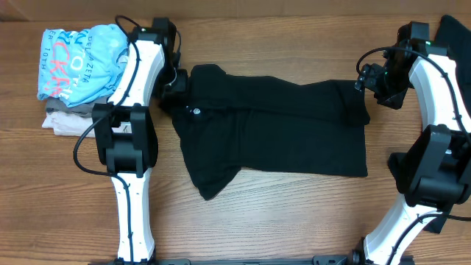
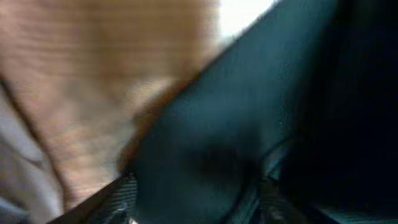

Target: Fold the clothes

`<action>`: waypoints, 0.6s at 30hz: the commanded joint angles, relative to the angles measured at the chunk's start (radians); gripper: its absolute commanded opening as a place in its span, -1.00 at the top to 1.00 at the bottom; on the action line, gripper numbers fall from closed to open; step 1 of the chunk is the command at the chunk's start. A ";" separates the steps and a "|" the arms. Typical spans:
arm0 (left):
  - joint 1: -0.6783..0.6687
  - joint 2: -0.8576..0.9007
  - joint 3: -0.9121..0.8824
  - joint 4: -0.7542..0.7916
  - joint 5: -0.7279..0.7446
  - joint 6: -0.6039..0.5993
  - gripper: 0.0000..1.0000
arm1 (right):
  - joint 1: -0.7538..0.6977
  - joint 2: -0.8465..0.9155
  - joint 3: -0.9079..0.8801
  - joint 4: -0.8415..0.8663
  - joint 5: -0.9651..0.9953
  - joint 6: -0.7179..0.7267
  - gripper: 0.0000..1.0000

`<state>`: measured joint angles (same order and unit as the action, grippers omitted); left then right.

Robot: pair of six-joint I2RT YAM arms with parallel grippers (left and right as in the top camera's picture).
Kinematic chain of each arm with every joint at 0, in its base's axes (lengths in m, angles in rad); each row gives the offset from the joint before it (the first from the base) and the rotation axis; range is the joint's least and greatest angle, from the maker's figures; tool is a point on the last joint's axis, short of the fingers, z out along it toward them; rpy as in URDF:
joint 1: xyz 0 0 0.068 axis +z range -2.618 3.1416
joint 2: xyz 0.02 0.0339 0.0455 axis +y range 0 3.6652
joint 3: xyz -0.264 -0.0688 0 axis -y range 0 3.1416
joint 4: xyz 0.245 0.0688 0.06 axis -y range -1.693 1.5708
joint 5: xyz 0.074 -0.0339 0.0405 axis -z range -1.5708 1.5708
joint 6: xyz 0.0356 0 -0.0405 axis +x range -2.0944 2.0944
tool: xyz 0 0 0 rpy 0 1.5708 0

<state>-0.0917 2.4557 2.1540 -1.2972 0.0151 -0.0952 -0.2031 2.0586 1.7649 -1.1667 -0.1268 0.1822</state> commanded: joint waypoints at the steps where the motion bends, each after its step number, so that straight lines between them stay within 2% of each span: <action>1: -0.004 -0.021 -0.053 -0.029 0.019 0.005 -0.46 | -0.008 -0.003 0.009 0.001 -0.009 -0.008 -0.61; 3: -0.001 -0.021 -0.053 -0.062 0.012 0.002 -0.62 | -0.008 -0.003 0.009 0.000 -0.009 -0.008 -0.61; 5: 0.005 -0.021 -0.053 -0.072 0.003 0.001 -0.64 | -0.008 -0.003 0.009 0.000 -0.009 -0.008 -0.61; 6: 0.014 -0.021 -0.057 -0.070 0.004 -0.021 -0.47 | -0.008 -0.003 0.009 0.001 -0.009 -0.008 -0.61; 9: 0.023 -0.021 -0.061 -0.070 0.004 -0.071 0.39 | -0.008 -0.003 0.009 0.001 -0.009 -0.008 -0.61; 10: 0.024 -0.021 -0.065 -0.070 0.003 -0.087 0.56 | -0.008 -0.003 0.009 0.001 -0.009 -0.008 -0.61; 11: 0.026 -0.021 -0.073 -0.069 0.003 -0.096 0.82 | -0.008 -0.003 0.009 0.001 -0.009 -0.008 -0.61; 12: 0.027 -0.021 -0.084 -0.067 -0.001 -0.107 0.92 | -0.008 -0.003 0.009 0.001 -0.009 -0.008 -0.61; 18: 0.028 -0.021 -0.109 -0.111 -0.056 -0.200 0.92 | -0.008 -0.003 0.009 -0.002 -0.009 -0.008 -0.61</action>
<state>-0.0715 2.4519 2.0701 -1.3781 0.0078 -0.2157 -0.2031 2.0586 1.7649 -1.1690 -0.1268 0.1822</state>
